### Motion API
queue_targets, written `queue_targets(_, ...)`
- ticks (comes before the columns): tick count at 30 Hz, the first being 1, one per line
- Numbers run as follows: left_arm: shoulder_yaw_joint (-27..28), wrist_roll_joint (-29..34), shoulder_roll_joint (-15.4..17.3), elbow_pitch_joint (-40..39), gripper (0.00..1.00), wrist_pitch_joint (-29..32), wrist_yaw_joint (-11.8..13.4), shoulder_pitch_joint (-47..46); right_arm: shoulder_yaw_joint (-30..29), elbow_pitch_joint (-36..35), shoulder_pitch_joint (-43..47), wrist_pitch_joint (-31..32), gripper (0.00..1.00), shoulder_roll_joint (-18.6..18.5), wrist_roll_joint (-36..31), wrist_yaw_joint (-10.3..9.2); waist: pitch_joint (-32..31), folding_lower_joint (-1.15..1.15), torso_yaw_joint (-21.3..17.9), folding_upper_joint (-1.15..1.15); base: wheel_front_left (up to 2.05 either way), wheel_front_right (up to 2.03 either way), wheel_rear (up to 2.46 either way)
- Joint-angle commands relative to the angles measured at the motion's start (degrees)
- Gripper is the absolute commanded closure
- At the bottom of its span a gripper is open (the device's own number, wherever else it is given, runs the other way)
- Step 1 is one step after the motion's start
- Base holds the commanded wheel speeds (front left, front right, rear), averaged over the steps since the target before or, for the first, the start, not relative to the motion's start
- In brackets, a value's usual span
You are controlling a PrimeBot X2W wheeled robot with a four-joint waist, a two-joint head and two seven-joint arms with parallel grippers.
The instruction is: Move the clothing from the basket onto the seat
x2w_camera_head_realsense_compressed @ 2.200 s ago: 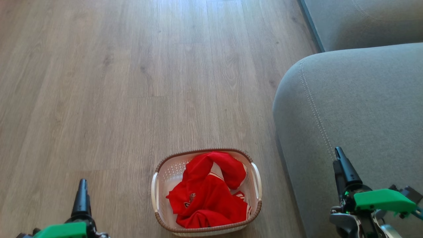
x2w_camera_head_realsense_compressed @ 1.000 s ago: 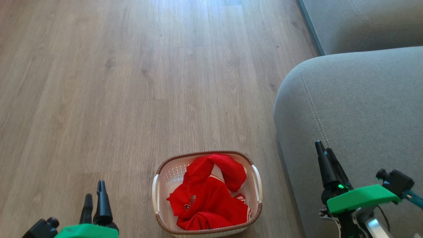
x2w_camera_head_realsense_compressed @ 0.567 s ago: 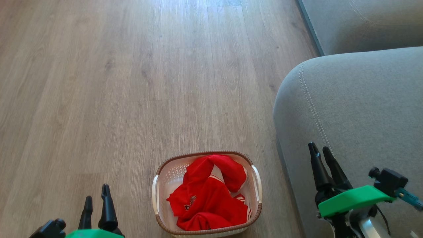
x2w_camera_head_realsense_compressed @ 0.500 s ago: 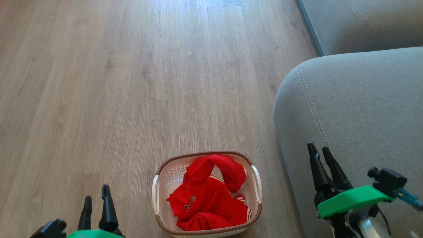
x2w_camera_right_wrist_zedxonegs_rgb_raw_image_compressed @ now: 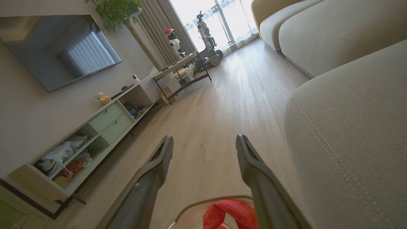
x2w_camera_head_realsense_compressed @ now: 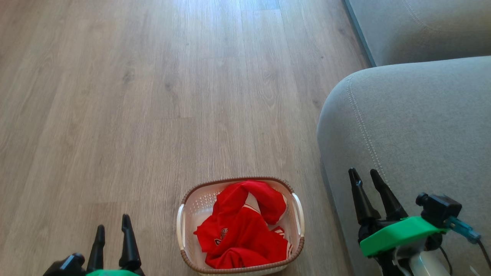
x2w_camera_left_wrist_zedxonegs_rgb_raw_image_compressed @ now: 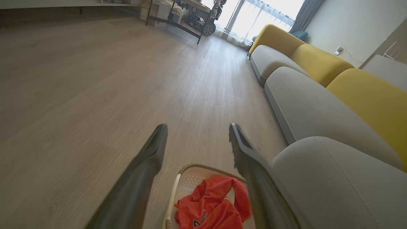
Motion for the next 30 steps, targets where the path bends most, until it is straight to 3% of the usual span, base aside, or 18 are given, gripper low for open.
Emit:
queue_targets(1,0.9,1.73,0.75,-2.22,0.0,-0.78,0.36,-0.68,0.16,-1.69,-0.65,-0.67,0.0,0.1,-2.03,-0.01,-0.01,0.0,0.0,0.0,0.0,0.0,0.0)
queue_targets(30,-2.01,19.57,0.97,-2.45,0.0,-5.82,2.94,1.27,-2.51,-1.76,0.05,-1.06,0.0,4.03,-27.34,-0.01,0.48,0.0,0.5,0.0,0.0,0.0,0.0)
